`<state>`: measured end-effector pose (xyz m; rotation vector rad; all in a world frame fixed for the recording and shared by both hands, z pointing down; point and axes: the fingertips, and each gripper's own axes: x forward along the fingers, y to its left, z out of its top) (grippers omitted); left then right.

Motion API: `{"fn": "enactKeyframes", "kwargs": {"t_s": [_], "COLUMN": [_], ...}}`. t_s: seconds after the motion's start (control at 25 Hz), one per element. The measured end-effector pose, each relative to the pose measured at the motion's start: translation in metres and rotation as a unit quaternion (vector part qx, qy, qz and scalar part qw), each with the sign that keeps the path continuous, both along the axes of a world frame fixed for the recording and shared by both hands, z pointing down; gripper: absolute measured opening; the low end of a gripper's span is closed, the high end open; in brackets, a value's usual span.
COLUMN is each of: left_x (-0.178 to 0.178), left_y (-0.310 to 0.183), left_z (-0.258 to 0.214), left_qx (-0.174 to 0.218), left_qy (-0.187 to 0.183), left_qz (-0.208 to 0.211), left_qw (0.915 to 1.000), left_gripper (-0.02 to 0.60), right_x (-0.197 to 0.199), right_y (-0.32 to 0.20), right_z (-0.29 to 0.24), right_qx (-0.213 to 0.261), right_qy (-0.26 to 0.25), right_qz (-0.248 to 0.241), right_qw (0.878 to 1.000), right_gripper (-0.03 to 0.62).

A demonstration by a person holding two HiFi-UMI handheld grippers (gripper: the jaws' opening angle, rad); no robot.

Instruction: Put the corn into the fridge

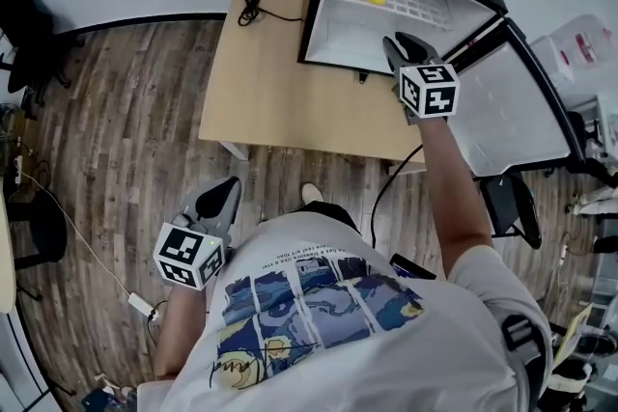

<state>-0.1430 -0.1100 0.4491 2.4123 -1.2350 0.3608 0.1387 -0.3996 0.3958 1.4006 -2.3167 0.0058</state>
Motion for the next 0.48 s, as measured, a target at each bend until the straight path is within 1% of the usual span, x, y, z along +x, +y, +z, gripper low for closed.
{"fn": "enactKeyframes", "kwargs": {"t_s": [0.08,0.32,0.48], "left_x": [0.0,0.006,0.011], "left_y": [0.005,0.018,0.028], "left_z": [0.001,0.004,0.006], "left_qx": [0.0,0.007,0.008], "left_qy": [-0.001,-0.016,-0.014], "left_qz": [0.007,0.038,0.058], "left_qw": [1.0,0.9991,0.9982], "left_gripper": [0.009,0.009,0.009], "right_x": [-0.001,-0.008,-0.015], "right_y": [0.018,0.072,0.114], "right_z": [0.002,0.004,0.011], "right_qx": [0.0,-0.002,-0.008], "right_qy": [-0.014,-0.048,-0.067], "right_qz": [0.005,0.013,0.018], "right_qw": [1.0,0.999,0.998], "right_gripper": [0.083,0.057,0.031]}}
